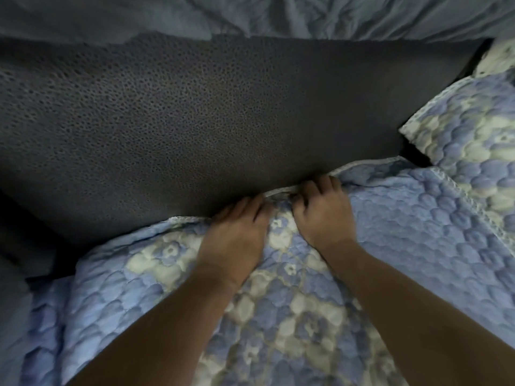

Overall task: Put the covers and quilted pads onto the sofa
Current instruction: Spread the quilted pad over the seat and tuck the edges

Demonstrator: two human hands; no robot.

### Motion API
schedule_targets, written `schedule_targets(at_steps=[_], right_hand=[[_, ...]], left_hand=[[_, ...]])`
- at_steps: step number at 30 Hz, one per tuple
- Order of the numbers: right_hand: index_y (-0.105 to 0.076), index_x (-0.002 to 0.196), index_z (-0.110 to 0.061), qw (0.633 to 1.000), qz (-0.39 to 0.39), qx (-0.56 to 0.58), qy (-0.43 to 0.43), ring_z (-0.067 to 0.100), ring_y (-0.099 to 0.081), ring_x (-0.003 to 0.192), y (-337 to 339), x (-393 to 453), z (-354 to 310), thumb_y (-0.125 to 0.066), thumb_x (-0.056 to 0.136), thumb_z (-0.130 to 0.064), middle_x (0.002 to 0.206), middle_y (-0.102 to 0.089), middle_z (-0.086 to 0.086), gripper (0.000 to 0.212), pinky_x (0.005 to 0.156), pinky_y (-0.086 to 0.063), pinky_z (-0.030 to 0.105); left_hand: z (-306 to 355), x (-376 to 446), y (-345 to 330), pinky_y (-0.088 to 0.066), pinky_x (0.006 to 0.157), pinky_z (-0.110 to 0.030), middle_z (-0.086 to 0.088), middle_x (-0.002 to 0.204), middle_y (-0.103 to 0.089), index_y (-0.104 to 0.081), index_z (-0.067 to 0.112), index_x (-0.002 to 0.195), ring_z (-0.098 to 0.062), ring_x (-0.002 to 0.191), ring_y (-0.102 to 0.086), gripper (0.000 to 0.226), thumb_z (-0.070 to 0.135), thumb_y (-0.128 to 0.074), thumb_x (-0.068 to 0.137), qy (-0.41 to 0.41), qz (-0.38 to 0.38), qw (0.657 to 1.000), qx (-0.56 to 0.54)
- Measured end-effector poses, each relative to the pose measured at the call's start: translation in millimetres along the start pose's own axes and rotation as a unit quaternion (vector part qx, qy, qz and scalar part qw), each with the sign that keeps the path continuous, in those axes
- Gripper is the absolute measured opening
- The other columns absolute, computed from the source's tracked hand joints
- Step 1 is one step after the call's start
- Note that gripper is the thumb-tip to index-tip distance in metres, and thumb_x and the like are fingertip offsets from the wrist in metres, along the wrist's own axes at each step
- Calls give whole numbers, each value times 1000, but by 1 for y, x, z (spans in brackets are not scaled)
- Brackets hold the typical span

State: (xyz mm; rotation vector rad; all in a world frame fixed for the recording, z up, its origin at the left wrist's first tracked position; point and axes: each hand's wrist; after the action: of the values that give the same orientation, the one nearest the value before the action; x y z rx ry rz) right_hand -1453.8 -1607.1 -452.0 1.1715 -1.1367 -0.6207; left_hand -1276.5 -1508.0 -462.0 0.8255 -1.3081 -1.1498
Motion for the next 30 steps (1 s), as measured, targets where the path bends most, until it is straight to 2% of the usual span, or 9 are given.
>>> schedule_targets(at_steps=[5,8,11,14,18,21,23,26,30], right_hand=[[-64,69,-11,999,7,-11,42,35,-53,72,-10,-1,4,-55,83,-20,72,-60,13,19,65,-39,39],[-59,63,-10,989,-32,-87,118,32,-53,62,-16,1,9,-49,80,-14,63,-57,13,20,65,-39,37],[-56,60,-12,978,-62,-117,161,28,-52,53,-18,5,10,-43,76,-10,57,-56,11,20,63,-41,36],[-57,56,-15,973,-85,-128,173,25,-52,42,-20,15,12,-48,75,-16,50,-55,6,21,55,-42,32],[-42,35,-26,972,-137,-120,145,13,-38,24,-29,45,11,-69,48,-51,33,-38,-5,39,35,-26,18],[-65,52,-20,965,-86,-150,199,23,-53,38,-7,30,30,-68,70,-28,47,-54,3,19,42,-39,26],[-71,67,-12,983,-40,-153,97,31,-63,62,4,27,64,-60,77,-22,66,-64,13,18,64,-49,39],[-66,107,-17,952,-190,-219,-95,41,-53,110,5,27,115,-27,90,-41,113,-62,19,49,97,-39,56],[-66,111,-20,937,-264,-223,-44,42,-58,107,-3,43,132,-22,87,-43,110,-66,16,55,90,-43,62]], left_hand=[[-1,16,-1,-55,62,-36,-5,94,-69,-69,19,111,-31,73,-66,39,37,-38,96,52,-99,993,-37],[2,31,17,-55,86,-40,-2,122,-67,-55,32,137,-31,103,-66,51,55,-27,99,84,-196,973,-94],[4,63,14,-43,106,-41,-3,142,-57,-54,31,140,-31,126,-55,50,54,-27,104,158,-328,914,-177],[-2,85,-8,-41,108,-41,-9,140,-59,-62,22,135,-30,126,-56,59,58,-29,103,237,-377,859,-252],[-1,89,-30,-41,108,-45,-12,142,-56,-55,24,141,-33,129,-54,58,56,-25,104,223,-390,869,-206],[5,82,-27,-48,98,-44,-12,130,-64,-56,24,128,-34,117,-61,50,51,-22,103,183,-318,923,-116],[6,78,-21,-46,97,-41,-9,130,-65,-65,23,121,-32,118,-61,63,59,-18,101,206,-318,916,-131],[9,77,-11,-46,97,-40,-8,127,-67,-67,28,119,-31,117,-61,63,60,-15,102,194,-307,924,-117],[15,74,-5,-48,98,-41,-9,126,-67,-65,26,121,-32,118,-61,57,56,-19,105,185,-289,935,-95]])
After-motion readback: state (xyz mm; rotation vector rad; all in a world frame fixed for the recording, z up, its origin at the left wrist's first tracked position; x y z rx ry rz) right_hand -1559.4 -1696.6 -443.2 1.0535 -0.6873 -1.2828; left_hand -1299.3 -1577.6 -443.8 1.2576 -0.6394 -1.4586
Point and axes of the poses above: each hand's wrist, its own x-axis towards the middle knuckle, its own y-axis out of the back of the hand, z = x × y
